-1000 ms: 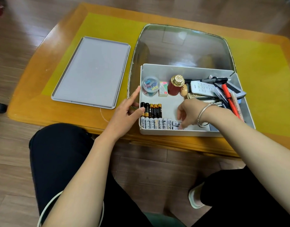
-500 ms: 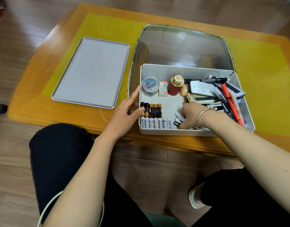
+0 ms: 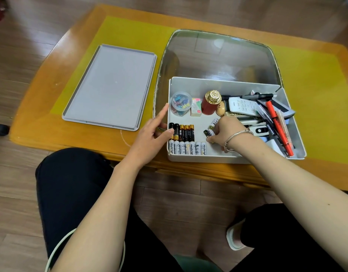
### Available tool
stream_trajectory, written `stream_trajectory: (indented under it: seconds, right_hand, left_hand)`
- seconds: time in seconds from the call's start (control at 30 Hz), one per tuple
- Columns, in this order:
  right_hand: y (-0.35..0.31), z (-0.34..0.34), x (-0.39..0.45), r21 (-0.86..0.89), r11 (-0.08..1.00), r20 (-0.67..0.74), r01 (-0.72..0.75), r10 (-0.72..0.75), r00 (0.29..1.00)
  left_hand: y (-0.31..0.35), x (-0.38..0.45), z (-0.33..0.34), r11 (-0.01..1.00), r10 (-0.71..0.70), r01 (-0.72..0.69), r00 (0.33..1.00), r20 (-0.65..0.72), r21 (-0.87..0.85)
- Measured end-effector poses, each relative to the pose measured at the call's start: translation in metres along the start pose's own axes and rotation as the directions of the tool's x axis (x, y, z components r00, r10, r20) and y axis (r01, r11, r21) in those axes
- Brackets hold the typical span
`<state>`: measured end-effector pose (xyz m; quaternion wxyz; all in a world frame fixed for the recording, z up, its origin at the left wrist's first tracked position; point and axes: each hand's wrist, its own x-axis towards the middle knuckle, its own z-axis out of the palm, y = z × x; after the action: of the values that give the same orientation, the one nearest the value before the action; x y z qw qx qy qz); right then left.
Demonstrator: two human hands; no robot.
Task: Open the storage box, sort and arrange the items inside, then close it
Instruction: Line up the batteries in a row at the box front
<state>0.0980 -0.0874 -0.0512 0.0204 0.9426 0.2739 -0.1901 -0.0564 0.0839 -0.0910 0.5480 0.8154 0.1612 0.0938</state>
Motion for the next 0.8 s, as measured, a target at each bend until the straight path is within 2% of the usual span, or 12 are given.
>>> stream_trajectory:
  seconds: [0.1, 0.17, 0.3, 0.37, 0.53, 0.8]
  right_hand:
    - [0.002, -0.004, -0.004, -0.059, 0.998, -0.035, -0.016, 0.014, 0.999]
    - [0.005, -0.007, -0.005, -0.025, 1.000, -0.086, -0.011, 0.009, 0.996]
    - [-0.001, -0.011, -0.005, 0.260, 0.965, -0.153, 0.039, 0.002, 0.988]
    - [-0.010, -0.009, -0.002, 0.332, 0.942, -0.158, 0.055, -0.002, 0.987]
    - [-0.019, 0.001, 0.003, 0.353, 0.932, -0.039, 0.083, -0.074, 0.997]
    - [-0.016, -0.003, 0.001, 0.404, 0.908, 0.050, 0.112, -0.145, 0.988]
  left_hand:
    - [0.000, 0.000, -0.001, 1.000, 0.000, 0.000, 1.000, 0.001, -0.011]
    - [0.000, 0.000, -0.001, 1.000, -0.002, 0.002, 1.000, 0.002, -0.011]
    - [-0.001, 0.000, 0.001, 1.000, -0.004, 0.004, 1.000, 0.001, -0.009]
    - [-0.001, 0.000, 0.001, 1.000, -0.004, 0.004, 1.000, -0.004, -0.009]
    - [-0.002, 0.000, 0.000, 1.000, 0.002, -0.002, 1.000, -0.004, -0.008]
    - [-0.002, 0.001, 0.000, 1.000, 0.005, -0.005, 1.000, -0.007, -0.001]
